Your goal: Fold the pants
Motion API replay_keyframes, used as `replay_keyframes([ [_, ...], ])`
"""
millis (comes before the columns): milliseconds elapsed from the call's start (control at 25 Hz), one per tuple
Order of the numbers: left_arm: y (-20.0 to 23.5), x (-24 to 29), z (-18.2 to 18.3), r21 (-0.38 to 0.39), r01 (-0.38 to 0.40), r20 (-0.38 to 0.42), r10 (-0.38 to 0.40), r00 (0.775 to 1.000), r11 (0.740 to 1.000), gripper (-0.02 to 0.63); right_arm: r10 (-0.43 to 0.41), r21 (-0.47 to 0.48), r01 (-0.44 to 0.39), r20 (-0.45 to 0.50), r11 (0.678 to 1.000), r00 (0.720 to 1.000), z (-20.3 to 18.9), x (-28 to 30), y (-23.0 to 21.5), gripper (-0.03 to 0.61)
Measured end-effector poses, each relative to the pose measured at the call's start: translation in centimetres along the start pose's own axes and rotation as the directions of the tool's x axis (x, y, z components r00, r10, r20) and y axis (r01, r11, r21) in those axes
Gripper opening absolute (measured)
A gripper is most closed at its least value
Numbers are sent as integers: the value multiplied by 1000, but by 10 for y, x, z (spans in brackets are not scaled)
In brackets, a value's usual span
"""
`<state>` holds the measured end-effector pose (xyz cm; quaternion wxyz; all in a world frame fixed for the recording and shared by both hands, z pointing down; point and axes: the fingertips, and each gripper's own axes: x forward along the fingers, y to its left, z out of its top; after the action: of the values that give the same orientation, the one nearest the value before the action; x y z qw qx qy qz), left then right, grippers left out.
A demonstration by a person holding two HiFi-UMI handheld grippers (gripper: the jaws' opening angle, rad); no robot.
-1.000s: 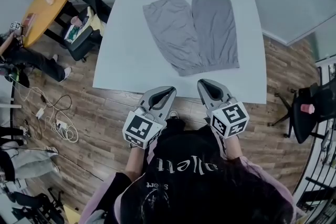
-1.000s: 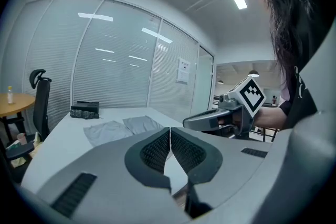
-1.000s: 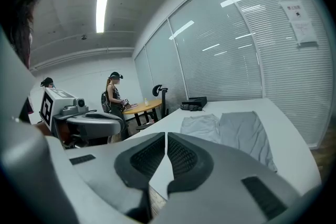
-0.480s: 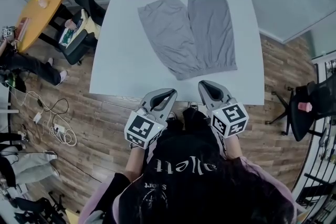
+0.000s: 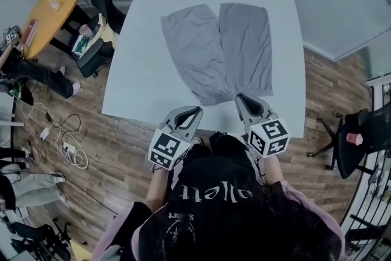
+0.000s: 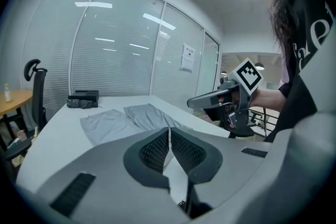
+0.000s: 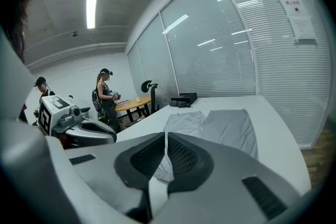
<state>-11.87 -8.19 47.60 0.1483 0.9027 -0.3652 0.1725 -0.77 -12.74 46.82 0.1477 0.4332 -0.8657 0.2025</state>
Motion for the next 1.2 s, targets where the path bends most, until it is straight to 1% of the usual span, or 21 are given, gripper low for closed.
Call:
replay_keyframes([
  [160, 8, 25, -15, 3, -36, -45, 36, 998, 999, 26, -26, 15, 27, -36, 1000, 999, -11, 4, -38, 31],
  [360, 26, 54, -44, -73, -86, -137, 75, 988, 994, 28, -88, 18, 91, -120, 996, 989, -43, 7, -98, 32],
  [480, 37, 67, -58, -100, -114, -175, 95, 980, 988, 31, -126, 38, 134, -172, 990, 977, -65, 5, -133, 32],
  [560, 42, 74, -68, -109, -130, -207, 106, 973, 985, 54, -149, 54, 164, -214, 985, 965, -82, 3, -155, 49],
  [640, 45, 80, -79, -117, -136, -242, 104, 965, 984, 111, -168, 63, 189, -255, 980, 952, -101, 2, -175, 96],
  [800, 47, 93, -101, -145, -147, -308, 97, 946, 978, 148, -198, 72, 234, -336, 969, 921, -139, -2, -210, 162],
  [960, 44, 104, -127, -174, -140, -391, 62, 918, 975, 193, -199, 96, 259, -410, 961, 890, -169, 1, -230, 205],
  [1080, 42, 112, -142, -178, -130, -441, 38, 896, 975, 201, -188, 140, 267, -418, 953, 889, -178, 6, -236, 209],
  [1200, 46, 118, -150, -178, -146, -464, 48, 885, 973, 201, -187, 183, 284, -418, 941, 889, -183, 14, -237, 207],
])
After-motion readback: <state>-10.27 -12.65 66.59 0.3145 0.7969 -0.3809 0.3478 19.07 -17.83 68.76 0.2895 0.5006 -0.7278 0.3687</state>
